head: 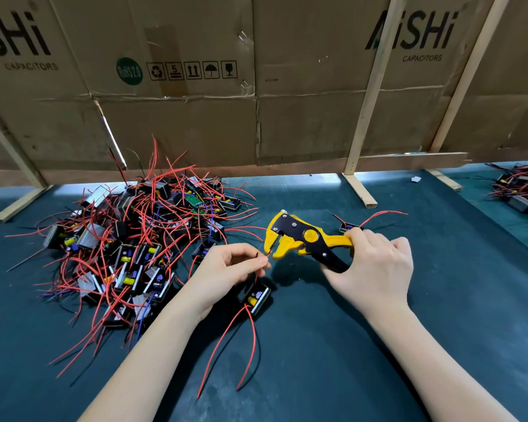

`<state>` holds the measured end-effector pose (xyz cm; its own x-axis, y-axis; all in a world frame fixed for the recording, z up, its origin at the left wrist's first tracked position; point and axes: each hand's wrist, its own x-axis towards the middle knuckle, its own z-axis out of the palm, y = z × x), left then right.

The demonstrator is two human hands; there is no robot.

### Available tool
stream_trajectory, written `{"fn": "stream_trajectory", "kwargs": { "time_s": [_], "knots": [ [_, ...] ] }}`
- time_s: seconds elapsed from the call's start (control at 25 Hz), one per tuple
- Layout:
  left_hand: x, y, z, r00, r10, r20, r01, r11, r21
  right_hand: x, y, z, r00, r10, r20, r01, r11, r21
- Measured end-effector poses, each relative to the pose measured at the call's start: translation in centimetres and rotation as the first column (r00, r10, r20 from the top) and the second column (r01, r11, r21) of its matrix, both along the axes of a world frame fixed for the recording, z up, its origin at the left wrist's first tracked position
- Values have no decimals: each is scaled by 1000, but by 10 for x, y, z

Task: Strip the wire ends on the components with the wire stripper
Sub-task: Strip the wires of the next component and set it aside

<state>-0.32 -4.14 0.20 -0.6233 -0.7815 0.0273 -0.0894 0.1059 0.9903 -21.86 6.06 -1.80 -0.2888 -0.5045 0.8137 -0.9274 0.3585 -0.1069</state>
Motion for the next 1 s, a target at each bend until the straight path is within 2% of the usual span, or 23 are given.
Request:
{"fn": "stream_trajectory", "kwargs": {
  "time_s": [0.16,0.24,0.36,0.44,0.52,0.64,0.72,0.84,0.92,1.0],
  "knots": [
    [4,-2,1,1000,11,-12,-11,999,46,0,1,0,994,-21,107,16,999,52],
    [2,-1,3,998,26,-62,-21,996,82,-2,1,2,970,-40,239,30,999,44],
    [-7,-1,10,952,96,-291,0,950,313,-13,2,13,870,-15,493,75,992,-102],
    [-24,-4,15,918,135,-372,31,912,409,-25,6,22,756,83,649,124,956,-266],
    [-56,-5,18,949,152,-277,-34,920,390,-37,11,28,637,157,754,201,911,-360],
    [-119,1,15,979,173,-108,-122,920,371,-49,19,29,560,161,813,281,886,-370],
    [-158,14,9,980,153,-124,-84,896,437,-52,21,29,561,154,814,289,885,-366],
    [-192,32,6,948,74,-311,113,832,543,-52,21,29,621,144,771,254,893,-372],
    [-191,40,8,928,-78,-365,263,830,492,-49,20,28,680,158,716,206,896,-394],
    [-176,44,18,931,-261,-254,337,882,330,-43,20,28,725,188,663,148,897,-416]
  ]
}}
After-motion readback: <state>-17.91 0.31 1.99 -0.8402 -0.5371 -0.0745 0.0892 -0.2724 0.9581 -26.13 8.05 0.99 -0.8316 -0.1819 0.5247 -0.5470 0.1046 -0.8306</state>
